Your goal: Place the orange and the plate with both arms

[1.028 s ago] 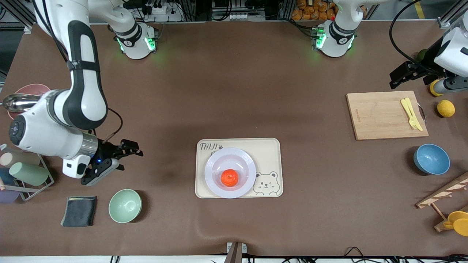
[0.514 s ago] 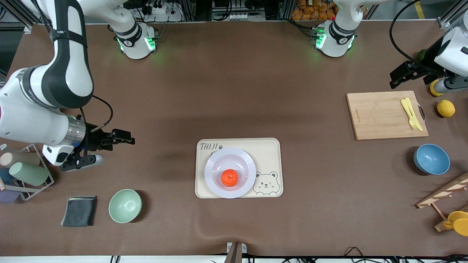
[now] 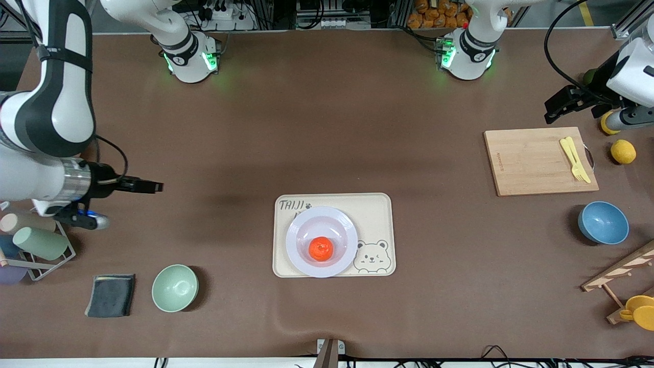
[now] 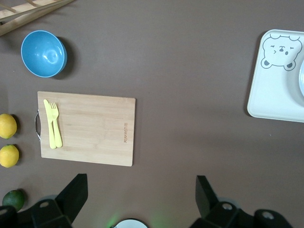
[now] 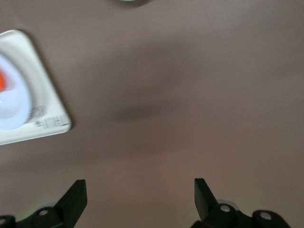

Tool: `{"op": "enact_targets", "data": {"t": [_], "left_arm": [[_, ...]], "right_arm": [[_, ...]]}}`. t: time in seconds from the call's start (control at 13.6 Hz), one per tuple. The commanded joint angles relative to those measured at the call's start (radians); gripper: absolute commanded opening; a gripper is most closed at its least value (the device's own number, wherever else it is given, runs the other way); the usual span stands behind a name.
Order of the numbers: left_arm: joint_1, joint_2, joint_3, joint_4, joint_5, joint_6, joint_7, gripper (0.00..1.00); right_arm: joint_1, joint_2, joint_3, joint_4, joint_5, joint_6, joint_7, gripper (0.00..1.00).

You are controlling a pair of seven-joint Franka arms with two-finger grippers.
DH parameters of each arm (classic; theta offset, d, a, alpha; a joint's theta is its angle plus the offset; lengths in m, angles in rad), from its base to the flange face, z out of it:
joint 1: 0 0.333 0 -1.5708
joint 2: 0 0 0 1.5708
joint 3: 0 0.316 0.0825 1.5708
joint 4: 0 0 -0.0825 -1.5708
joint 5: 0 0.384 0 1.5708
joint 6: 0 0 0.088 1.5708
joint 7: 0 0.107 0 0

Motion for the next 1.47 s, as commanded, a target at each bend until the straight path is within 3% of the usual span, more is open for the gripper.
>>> {"op": "enact_targets", "data": {"t": [0.0, 0.29, 0.37, 0.44, 0.73, 1.39], "left_arm": [[0.008, -0.015, -0.002, -0.012, 0.006, -0.005, 0.018, 1.0], [0.008, -0.017, -0.002, -0.015, 0.006, -0.005, 0.018, 1.0], [0.008, -0.017, -0.002, -0.015, 0.006, -0.005, 0.018, 1.0], [0.008, -0.017, -0.002, -0.013, 0.006, -0.005, 0.018, 1.0], [0.008, -0.017, -0.002, -0.016, 0.006, -0.005, 0.018, 1.0], [0.011, -0.023, 0.009, -0.012, -0.002, 0.001, 0.018, 1.0]], "right_arm": [[-0.116, -0.088, 0.136, 0.019, -0.159, -0.007, -0.005, 1.0], [-0.4, -0.205, 0.524, 0.024, -0.39, -0.001, -0.005, 1.0], [-0.457, -0.234, 0.598, 0.023, -0.419, 0.002, -0.005, 1.0], [-0.495, -0.26, 0.633, 0.02, -0.42, -0.001, -0.006, 1.0], [-0.572, -0.328, 0.644, 0.012, -0.408, -0.012, -0.164, 1.0], [-0.572, -0.434, 0.64, -0.048, -0.374, -0.04, -0.088, 1.0]]}}
